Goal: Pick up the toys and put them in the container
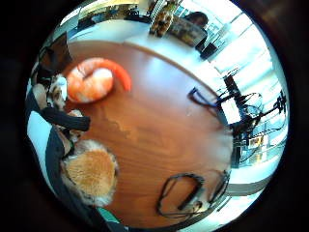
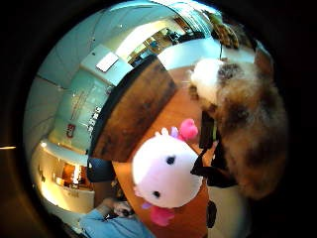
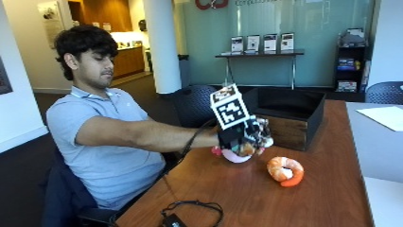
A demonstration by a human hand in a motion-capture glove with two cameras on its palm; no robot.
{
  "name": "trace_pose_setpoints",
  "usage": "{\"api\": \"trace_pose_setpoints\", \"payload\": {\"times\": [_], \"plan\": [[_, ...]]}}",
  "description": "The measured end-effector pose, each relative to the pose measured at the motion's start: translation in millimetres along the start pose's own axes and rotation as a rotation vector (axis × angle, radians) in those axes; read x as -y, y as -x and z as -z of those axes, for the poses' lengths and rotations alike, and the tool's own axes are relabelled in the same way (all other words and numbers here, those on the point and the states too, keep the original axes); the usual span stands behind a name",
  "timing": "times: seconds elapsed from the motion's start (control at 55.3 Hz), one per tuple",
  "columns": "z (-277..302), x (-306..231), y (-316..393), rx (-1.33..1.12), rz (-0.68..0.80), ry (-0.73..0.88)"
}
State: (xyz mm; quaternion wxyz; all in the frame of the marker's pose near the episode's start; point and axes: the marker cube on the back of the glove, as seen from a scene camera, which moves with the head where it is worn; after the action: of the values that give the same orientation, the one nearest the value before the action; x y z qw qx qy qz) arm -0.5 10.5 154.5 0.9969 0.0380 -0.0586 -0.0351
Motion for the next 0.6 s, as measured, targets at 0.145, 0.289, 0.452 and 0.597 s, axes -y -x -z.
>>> {"api": "trace_pose_setpoints", "payload": {"times": [0.145,0.289,0.452,0.597], "plan": [[56.2,37.3,39.0,-0.030,0.045,-0.079],[110.1,85.4,105.0,-0.011,0.109,-0.145],[131.7,124.2,201.6,-0.040,0.226,-0.146],[121.8,135.5,292.1,0.004,0.360,-0.100]]}}
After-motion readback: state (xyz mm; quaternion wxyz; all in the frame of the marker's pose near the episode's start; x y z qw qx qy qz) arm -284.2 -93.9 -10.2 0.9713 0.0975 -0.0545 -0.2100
